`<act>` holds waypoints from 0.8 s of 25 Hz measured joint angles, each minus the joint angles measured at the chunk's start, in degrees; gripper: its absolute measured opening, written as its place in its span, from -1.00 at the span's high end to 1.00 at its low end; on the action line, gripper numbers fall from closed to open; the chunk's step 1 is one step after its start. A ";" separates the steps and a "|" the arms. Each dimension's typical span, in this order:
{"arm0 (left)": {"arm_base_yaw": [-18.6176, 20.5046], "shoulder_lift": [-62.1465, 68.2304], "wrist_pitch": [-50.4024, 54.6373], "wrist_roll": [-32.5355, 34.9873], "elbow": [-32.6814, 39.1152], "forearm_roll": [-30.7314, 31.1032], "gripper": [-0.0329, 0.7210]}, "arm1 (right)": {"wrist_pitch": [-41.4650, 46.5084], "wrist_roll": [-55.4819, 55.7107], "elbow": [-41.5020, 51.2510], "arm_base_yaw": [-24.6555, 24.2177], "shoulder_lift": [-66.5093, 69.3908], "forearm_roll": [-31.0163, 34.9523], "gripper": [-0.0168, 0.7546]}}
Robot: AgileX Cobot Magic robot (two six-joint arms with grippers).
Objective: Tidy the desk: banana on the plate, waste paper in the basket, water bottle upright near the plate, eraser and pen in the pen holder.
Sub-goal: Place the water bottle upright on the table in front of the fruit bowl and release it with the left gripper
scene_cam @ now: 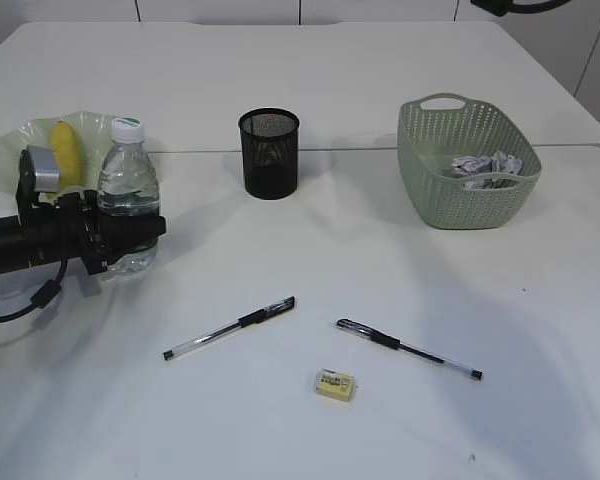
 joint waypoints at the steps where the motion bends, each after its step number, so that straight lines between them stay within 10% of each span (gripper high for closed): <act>1: 0.00 0.00 0.00 0.00 0.00 0.00 -0.08 | 0.00 -0.03 0.00 0.00 0.00 0.00 -0.49; 20: 0.00 0.00 -0.26 -0.21 0.00 0.00 -0.16 | 0.00 -0.17 0.00 0.00 0.00 0.00 -0.49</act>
